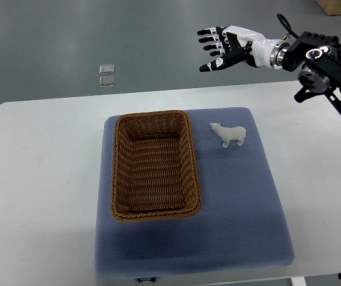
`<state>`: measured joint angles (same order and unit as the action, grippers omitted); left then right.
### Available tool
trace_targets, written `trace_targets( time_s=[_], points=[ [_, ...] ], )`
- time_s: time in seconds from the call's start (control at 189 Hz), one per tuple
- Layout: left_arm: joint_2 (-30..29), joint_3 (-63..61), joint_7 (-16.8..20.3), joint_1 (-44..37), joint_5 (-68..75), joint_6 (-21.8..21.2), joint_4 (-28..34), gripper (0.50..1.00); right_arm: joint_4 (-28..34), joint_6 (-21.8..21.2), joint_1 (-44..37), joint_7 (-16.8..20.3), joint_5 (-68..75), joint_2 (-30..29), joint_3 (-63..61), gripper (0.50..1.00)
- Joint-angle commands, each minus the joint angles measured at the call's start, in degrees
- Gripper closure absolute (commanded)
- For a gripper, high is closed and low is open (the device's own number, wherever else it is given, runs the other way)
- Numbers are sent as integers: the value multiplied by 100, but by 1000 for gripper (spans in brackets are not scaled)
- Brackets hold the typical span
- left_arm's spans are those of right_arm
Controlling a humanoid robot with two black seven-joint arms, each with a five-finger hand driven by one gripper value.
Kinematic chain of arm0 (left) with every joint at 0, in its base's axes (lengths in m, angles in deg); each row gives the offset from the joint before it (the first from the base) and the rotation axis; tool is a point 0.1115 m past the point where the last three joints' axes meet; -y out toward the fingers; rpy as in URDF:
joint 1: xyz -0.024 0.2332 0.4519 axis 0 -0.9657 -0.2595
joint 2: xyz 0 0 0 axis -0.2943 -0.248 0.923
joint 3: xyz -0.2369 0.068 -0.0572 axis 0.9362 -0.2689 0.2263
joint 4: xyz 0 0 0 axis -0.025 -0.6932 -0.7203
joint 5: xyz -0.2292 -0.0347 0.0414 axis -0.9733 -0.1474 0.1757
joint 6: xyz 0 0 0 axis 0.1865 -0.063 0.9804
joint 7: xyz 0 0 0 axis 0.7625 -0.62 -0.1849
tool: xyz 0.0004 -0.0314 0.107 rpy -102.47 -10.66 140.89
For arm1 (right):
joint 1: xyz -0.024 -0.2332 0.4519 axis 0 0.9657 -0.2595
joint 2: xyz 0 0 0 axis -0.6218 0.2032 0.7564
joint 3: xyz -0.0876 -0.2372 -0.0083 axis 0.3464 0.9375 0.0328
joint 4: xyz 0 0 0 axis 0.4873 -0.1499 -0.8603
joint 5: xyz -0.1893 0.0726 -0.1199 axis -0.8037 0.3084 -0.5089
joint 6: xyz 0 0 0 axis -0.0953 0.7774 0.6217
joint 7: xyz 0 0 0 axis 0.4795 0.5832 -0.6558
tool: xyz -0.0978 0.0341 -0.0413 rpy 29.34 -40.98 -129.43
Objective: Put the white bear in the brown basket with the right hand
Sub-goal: 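Move the right hand over the white bear figurine, fingers open, then lower the right hand and close fingers around the white bear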
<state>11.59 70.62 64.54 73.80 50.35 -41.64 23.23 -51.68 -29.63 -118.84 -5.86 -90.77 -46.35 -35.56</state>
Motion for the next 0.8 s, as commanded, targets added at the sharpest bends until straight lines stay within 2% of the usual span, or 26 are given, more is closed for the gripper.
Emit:
trace_targets(
  time_s=[0.0,0.116,0.259,0.792],
  points=[
    [0,0,0,5,0,3,2,500,332,-59,-321,231,-297,149,926,574],
    [0,0,0,5,-8,3,-7,500,1026,-147,-645,556,-640,474,1804,574],
    [0,0,0,5,-17,3,-113,500,1211,-410,-830,978,-657,562,2200,574],
    [0,0,0,5,-17,3,-121,500,1238,-314,-549,987,-877,536,2218,576]
  ],
)
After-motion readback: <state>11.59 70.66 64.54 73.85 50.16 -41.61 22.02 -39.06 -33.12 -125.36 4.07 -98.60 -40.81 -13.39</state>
